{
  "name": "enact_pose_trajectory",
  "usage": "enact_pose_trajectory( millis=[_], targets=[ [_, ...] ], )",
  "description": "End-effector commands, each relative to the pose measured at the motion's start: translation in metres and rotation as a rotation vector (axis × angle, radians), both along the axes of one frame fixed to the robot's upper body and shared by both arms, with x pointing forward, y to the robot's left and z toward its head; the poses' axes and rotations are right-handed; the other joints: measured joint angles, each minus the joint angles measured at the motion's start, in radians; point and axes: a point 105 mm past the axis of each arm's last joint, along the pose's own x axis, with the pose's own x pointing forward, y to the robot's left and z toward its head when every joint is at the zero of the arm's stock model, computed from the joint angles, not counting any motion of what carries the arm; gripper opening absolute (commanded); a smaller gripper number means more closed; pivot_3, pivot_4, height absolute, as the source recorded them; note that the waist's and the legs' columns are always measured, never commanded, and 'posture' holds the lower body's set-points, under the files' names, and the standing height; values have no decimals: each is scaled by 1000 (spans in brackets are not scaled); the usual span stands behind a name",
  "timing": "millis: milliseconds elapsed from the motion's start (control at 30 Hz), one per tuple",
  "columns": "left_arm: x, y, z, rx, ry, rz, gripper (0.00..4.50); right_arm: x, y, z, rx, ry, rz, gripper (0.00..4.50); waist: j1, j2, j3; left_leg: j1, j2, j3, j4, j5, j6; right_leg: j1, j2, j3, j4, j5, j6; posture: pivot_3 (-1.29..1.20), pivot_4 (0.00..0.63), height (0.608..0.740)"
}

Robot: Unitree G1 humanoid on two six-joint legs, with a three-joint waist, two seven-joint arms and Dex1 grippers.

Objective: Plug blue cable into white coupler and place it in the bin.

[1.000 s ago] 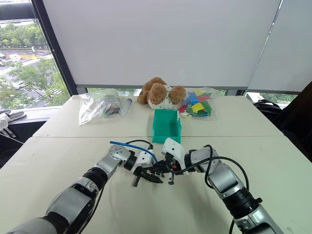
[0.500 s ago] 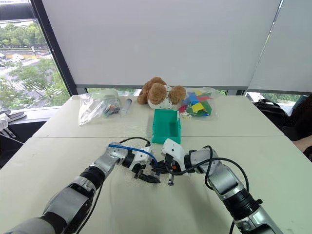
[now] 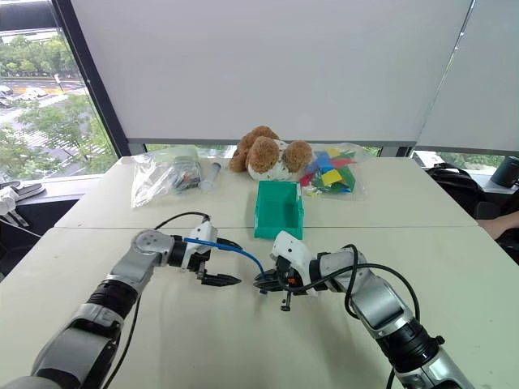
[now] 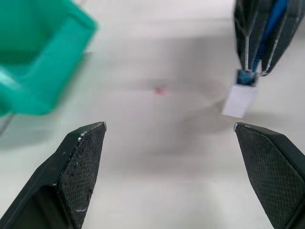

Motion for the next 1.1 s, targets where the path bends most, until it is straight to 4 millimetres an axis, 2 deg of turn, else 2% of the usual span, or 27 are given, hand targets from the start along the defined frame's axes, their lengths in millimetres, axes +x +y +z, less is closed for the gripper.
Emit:
enact_pose_trajectory(
  millis=[33,167,267,367,500,700,833,1000,1033,1100],
  targets=[
    [3,9,19,-65,-44,58,4426,7,-9,16,28,22,-51,0,0,1,0,-4,0,0,1,0,0,-4,0,0,1,0,0,0,150,740],
    [3,13,30,-122,-46,111,4426,24,-12,66,118,-72,-85,0,1,5,5,-14,-1,0,2,1,-1,-14,0,0,2,2,1,0,150,740],
    [1,15,35,-164,-42,143,4426,50,-18,104,181,-160,-153,0,0,7,7,-25,-2,0,3,3,-3,-27,0,0,7,4,6,0,150,740],
    [-2,17,37,-186,-36,168,4426,84,-27,130,220,-227,-262,0,-1,8,7,-26,-2,0,2,3,-4,-28,1,-2,7,5,7,0,150,740],
    [-5,16,36,-196,-38,188,4426,127,-30,134,218,-235,-393,0,-3,8,8,-25,-2,2,3,4,-5,-27,3,-2,7,5,7,0,150,740],
    [-6,18,37,-203,-47,212,4426,160,-25,112,229,-156,-517,0,-5,9,9,-24,-3,3,4,4,-5,-28,5,-3,15,5,7,0,150,740],
    [-8,20,37,-202,-52,222,4500,171,-31,101,218,-145,-611,1616,-5,11,10,-23,-3,3,5,5,-6,-28,5,-3,16,5,7,0,150,740],
    [-11,18,39,-213,-41,220,4500,175,-34,119,242,-195,-624,4135,-8,13,12,-23,-3,3,5,6,-6,-28,6,-3,17,5,7,0,150,740],
    [-13,17,39,-218,-28,213,4500,175,-36,129,259,-212,-624,4480,-9,14,13,-23,-3,3,5,6,-7,-28,6,-3,17,5,7,0,150,740],
    [-15,16,41,-220,-13,206,4500,173,-41,149,286,-252,-618,4480,-9,15,14,-23,-2,3,5,6,-7,-28,6,-2,18,5,7,0,150,740]
  ],
)
